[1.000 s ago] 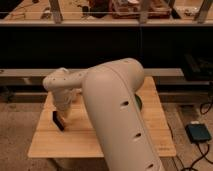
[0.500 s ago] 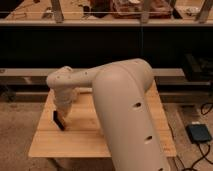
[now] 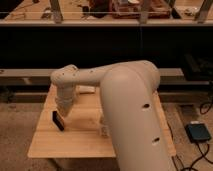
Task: Knock the eraser over
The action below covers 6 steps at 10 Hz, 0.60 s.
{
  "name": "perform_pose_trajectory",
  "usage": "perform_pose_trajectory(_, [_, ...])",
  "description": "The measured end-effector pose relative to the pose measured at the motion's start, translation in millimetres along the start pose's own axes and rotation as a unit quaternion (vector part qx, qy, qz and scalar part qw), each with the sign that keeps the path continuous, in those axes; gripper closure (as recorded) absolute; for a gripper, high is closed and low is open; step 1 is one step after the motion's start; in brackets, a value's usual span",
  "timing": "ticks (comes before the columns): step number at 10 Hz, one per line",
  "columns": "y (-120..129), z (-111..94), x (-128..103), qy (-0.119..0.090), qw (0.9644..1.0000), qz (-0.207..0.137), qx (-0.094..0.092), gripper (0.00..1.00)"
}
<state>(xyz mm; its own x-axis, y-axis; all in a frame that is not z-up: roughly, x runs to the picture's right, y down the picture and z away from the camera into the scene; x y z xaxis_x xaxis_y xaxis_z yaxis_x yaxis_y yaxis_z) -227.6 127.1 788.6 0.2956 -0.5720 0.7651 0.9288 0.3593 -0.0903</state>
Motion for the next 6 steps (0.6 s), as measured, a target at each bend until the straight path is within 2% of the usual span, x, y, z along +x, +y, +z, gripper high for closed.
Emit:
perform_pose_trajectory(3, [-14, -4, -25, -0.013, 0.9999, 0.002, -0.005, 0.77])
perform_pose_trajectory(4, [-24, -4, -28, -0.026, 0.9996, 0.002, -0.007, 0.77])
perform_pose_trajectory(6, [-27, -4, -29, -0.032, 0.9995, 0.003, -0.009, 0.77])
